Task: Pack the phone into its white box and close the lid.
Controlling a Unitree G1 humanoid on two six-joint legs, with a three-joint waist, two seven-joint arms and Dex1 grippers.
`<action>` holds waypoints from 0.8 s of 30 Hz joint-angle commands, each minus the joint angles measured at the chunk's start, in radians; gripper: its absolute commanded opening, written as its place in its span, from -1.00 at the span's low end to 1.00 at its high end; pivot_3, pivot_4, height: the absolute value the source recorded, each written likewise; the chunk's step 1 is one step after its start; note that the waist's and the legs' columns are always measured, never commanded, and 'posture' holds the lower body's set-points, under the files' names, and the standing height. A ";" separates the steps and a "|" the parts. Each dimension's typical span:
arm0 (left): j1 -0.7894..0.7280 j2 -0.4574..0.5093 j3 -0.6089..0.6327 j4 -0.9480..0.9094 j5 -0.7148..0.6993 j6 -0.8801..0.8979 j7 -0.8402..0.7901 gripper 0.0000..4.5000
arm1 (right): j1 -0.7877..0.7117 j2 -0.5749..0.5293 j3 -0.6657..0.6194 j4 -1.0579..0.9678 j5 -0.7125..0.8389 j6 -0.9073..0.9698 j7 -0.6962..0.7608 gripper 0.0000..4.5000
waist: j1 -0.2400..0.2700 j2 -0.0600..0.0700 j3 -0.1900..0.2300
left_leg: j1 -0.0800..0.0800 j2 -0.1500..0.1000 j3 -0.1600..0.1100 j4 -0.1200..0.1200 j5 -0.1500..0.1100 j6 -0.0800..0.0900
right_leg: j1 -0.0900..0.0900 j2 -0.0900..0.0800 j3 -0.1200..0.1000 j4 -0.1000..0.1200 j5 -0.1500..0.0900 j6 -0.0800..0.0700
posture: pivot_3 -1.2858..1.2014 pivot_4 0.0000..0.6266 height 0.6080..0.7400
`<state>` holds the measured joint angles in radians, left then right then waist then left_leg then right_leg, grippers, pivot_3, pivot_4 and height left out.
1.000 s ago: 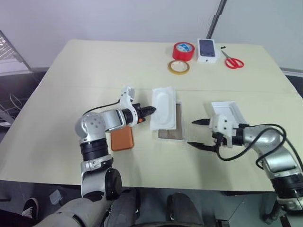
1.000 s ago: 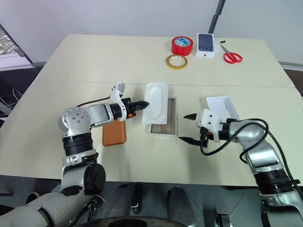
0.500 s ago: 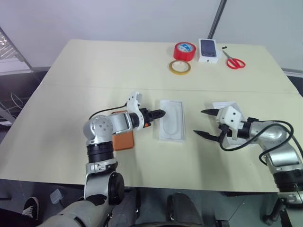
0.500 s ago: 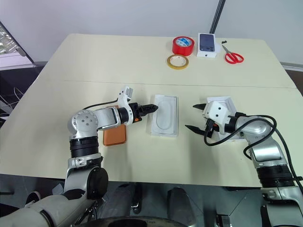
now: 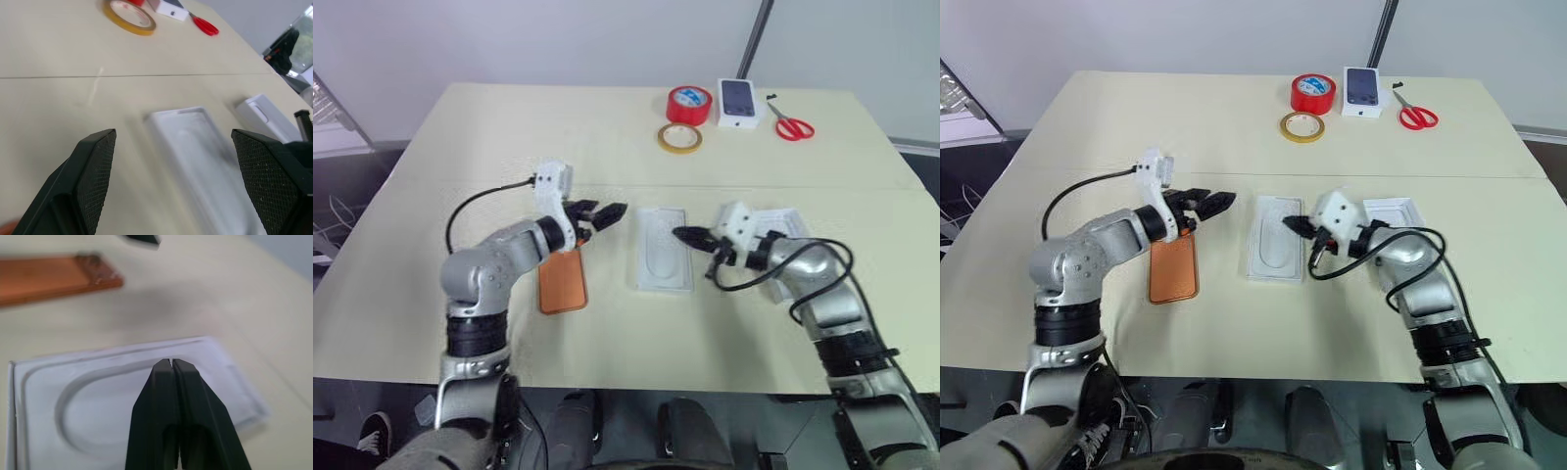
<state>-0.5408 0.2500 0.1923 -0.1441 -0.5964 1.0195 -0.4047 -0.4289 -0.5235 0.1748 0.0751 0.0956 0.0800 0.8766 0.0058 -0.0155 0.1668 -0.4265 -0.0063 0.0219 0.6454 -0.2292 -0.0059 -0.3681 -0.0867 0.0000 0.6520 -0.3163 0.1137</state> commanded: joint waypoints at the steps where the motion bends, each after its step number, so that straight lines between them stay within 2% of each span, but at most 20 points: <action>1: 0.033 0.083 0.027 -0.017 -0.008 -0.070 -0.081 0.76 | -0.017 0.015 0.057 0.014 -0.096 -0.027 -0.047 -0.83 | 0.005 0.000 0.000 | 0.000 0.000 0.000 0.000 0.000 0.000 | 0.000 -0.001 0.000 0.000 0.000 0.000 | 0.03 -0.52 0.82; 5: 0.091 0.158 0.017 -0.028 -0.005 -0.113 -0.139 0.76 | -0.028 0.016 0.093 0.044 -0.157 -0.029 -0.066 -0.83 | 0.003 0.000 0.000 | 0.000 -0.001 0.000 0.000 0.000 0.001 | -0.001 -0.002 0.000 0.000 0.000 0.000 | 0.03 -0.52 0.82; 10: 0.184 0.219 -0.002 -0.057 0.024 -0.200 -0.188 0.76 | -0.037 -0.054 0.129 0.080 -0.229 -0.038 -0.019 -0.83 | 0.001 0.000 0.000 | 0.000 -0.001 0.000 -0.001 -0.004 0.006 | -0.001 -0.003 0.001 0.000 0.000 -0.001 | 0.03 -0.52 0.82; 16: 0.204 0.235 0.007 -0.045 0.014 -0.195 -0.171 0.76 | -0.028 -0.034 0.112 0.019 -0.147 -0.010 0.048 -0.83 | 0.000 0.000 0.000 | 0.000 -0.001 -0.001 -0.001 -0.005 0.008 | -0.001 -0.003 0.001 -0.001 0.000 -0.001 | 0.03 -0.52 0.82; 21: 0.163 0.227 0.147 -0.010 -0.163 0.059 -0.098 0.76 | -0.085 0.037 0.054 0.037 -0.117 -0.014 -0.032 -0.83 | -0.016 0.000 0.000 | -0.001 0.000 -0.001 -0.002 -0.005 0.008 | -0.002 -0.003 0.001 0.000 0.000 -0.001 | 0.03 -0.52 0.82; 24: 0.154 0.260 0.262 0.024 -0.267 0.215 -0.066 0.76 | -0.123 0.090 0.013 -0.010 -0.052 0.030 -0.047 -0.83 | -0.024 0.000 0.001 | -0.001 0.000 -0.001 -0.002 -0.005 0.008 | -0.004 -0.003 0.001 0.002 0.000 -0.001 | 0.03 -0.52 0.82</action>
<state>-0.3769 0.4848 0.3796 -0.1194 -0.8006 1.1626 -0.4882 -0.5161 -0.4457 0.2324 0.1223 -0.0024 0.0981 0.8444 -0.0185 -0.0153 0.1674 -0.4279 -0.0066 0.0207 0.6432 -0.2338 0.0019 -0.3724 -0.0890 0.0009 0.6540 -0.3161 0.1132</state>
